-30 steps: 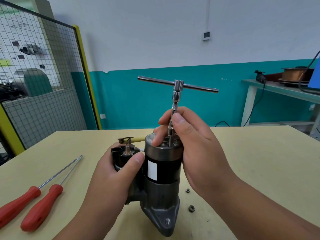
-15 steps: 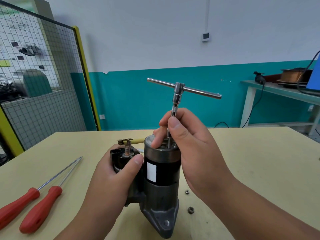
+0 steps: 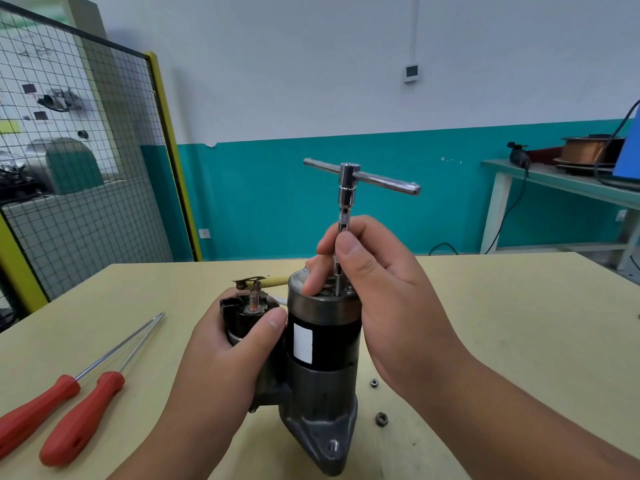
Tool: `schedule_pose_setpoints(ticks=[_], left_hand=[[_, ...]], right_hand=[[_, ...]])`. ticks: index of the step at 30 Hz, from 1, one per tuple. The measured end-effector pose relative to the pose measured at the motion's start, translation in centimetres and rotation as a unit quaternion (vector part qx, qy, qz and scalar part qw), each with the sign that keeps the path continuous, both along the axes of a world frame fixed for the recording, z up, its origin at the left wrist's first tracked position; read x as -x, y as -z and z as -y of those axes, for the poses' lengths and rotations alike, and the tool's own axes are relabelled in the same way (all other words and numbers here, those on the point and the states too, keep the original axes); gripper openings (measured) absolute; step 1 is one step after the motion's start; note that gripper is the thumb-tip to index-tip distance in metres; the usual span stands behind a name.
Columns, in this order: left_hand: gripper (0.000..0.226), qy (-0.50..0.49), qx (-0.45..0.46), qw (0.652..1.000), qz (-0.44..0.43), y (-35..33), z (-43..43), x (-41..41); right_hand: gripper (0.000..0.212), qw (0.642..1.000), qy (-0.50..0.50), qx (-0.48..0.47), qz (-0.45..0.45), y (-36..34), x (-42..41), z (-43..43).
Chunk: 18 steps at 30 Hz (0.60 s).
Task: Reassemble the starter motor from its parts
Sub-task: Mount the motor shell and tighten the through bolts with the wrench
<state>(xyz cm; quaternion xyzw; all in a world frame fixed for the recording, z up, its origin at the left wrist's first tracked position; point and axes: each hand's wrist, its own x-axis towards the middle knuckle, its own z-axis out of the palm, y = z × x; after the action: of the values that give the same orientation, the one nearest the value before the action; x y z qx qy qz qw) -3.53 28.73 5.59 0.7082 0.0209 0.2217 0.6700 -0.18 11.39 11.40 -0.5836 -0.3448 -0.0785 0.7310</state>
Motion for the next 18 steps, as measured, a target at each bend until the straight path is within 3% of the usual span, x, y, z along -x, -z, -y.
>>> schedule_pose_setpoints(ticks=[7, 11, 18], left_hand=[[0.047, -0.001, 0.0, 1.0, -0.002, -0.14, 0.11, 0.18], [0.035, 0.002, 0.002, 1.0, -0.008, -0.32, 0.18, 0.22], [0.051, -0.011, -0.024, 1.0, 0.0, -0.25, 0.09, 0.21]], right_hand=[[0.02, 1.0, 0.006, -0.003, 0.015, 0.0, 0.02, -0.1], [0.018, 1.0, 0.009, -0.002, 0.017, -0.02, 0.03, -0.1], [0.029, 1.0, 0.0, 0.003, -0.001, 0.1, 0.04, 0.13]])
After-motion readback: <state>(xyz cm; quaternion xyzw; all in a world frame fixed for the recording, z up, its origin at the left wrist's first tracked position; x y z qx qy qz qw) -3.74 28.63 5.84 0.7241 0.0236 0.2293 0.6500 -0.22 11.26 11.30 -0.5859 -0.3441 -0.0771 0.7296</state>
